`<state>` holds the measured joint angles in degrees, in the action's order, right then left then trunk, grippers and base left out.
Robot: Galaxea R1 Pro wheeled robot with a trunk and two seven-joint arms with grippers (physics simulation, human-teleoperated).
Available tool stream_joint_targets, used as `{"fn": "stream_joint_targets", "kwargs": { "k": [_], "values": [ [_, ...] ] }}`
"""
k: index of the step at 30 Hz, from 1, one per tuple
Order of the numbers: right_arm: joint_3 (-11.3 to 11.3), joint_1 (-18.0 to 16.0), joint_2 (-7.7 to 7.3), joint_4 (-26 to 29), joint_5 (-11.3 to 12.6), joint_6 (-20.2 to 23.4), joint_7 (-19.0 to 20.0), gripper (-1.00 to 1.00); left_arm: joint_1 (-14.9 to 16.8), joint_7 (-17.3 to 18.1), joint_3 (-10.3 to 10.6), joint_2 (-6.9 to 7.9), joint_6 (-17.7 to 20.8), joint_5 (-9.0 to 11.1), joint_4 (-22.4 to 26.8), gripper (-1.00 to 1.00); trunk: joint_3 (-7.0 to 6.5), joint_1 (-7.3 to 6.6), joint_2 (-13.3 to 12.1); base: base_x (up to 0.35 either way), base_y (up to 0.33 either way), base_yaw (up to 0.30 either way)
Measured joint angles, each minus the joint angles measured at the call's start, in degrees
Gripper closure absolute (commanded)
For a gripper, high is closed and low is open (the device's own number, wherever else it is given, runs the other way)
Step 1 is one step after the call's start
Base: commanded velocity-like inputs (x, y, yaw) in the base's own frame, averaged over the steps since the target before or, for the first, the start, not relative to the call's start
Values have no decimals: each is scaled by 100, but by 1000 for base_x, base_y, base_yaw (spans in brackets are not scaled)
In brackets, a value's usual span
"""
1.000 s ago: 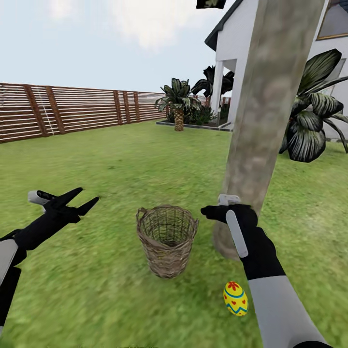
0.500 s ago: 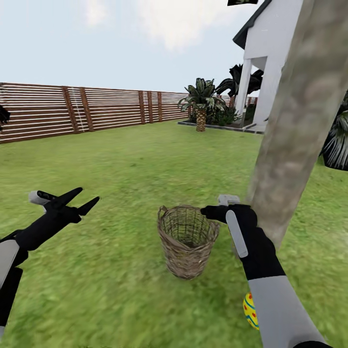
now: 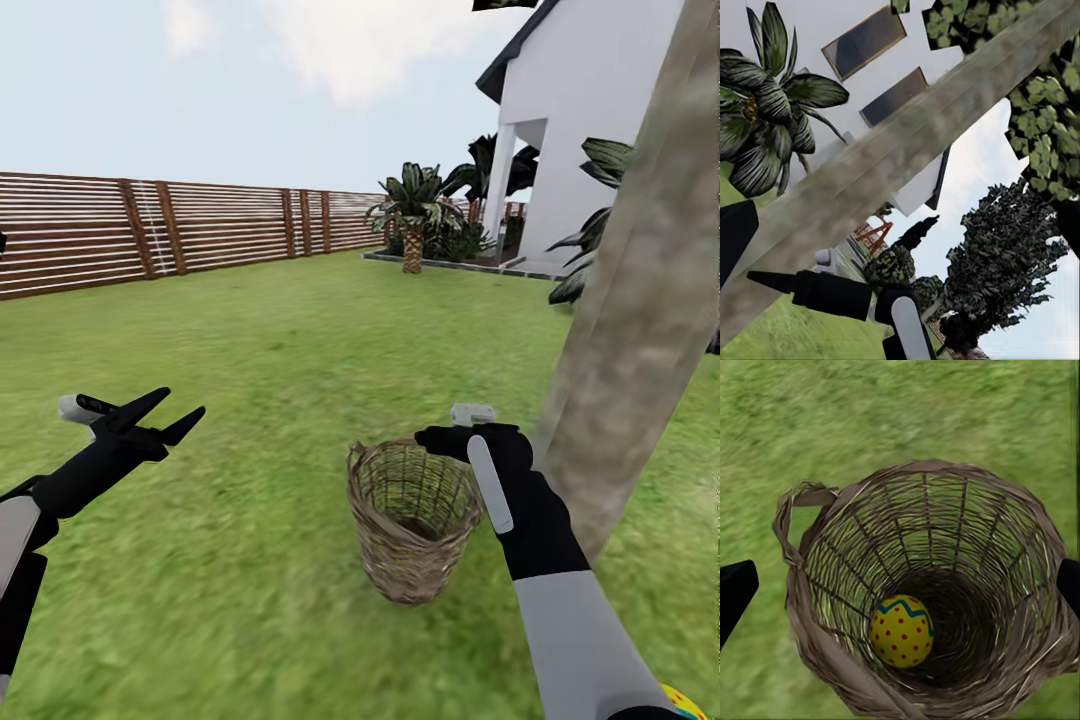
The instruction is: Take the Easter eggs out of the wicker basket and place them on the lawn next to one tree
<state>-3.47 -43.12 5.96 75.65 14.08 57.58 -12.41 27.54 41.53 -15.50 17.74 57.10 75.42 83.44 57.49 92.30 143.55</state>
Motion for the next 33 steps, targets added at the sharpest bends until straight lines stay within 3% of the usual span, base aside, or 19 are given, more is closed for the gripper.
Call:
{"fn": "stream_joint_targets", "kwargs": {
  "k": [20,33],
  "values": [
    [9,2,0,-58,14,9,-41,-100,-2,15,8,-9,15,5,-44,-100,-78,0,0,214,272,-276],
    [9,3,0,-96,1,13,-57,-100,-2,14,9,-3,26,0,-44,-100,-129,2,0,26,325,-276]
  ]
}}
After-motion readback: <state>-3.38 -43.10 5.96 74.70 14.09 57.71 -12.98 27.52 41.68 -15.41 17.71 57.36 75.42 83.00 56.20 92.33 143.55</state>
